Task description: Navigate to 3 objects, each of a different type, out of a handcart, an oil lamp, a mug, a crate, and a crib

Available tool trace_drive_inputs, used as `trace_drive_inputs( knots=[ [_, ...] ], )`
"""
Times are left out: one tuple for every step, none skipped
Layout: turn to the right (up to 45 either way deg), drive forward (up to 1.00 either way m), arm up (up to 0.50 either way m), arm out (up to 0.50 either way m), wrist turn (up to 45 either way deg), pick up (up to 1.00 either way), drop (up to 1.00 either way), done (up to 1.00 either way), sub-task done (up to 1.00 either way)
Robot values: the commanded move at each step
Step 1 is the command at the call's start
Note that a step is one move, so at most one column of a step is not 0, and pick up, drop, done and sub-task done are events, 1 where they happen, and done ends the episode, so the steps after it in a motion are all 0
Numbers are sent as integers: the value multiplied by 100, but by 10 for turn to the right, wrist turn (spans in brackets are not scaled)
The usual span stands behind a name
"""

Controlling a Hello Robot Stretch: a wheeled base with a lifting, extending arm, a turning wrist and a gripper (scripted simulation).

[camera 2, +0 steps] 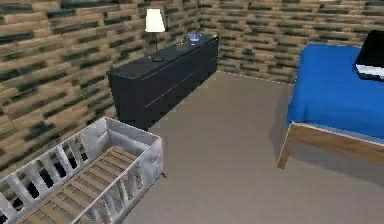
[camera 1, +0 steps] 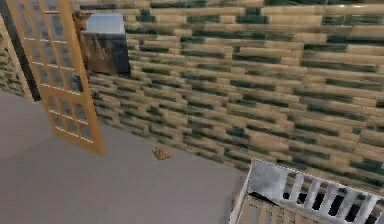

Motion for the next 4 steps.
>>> trace_drive_inputs(
  knots=[
    [-450, 0, 0, 0, 0, 0, 0, 0, 0],
    [-120, 0, 0, 0, 0, 0, 0, 0, 0],
    [0, 100, 0, 0, 0, 0, 0, 0, 0],
    [0, 100, 0, 0, 0, 0, 0, 0, 0]
  ],
)
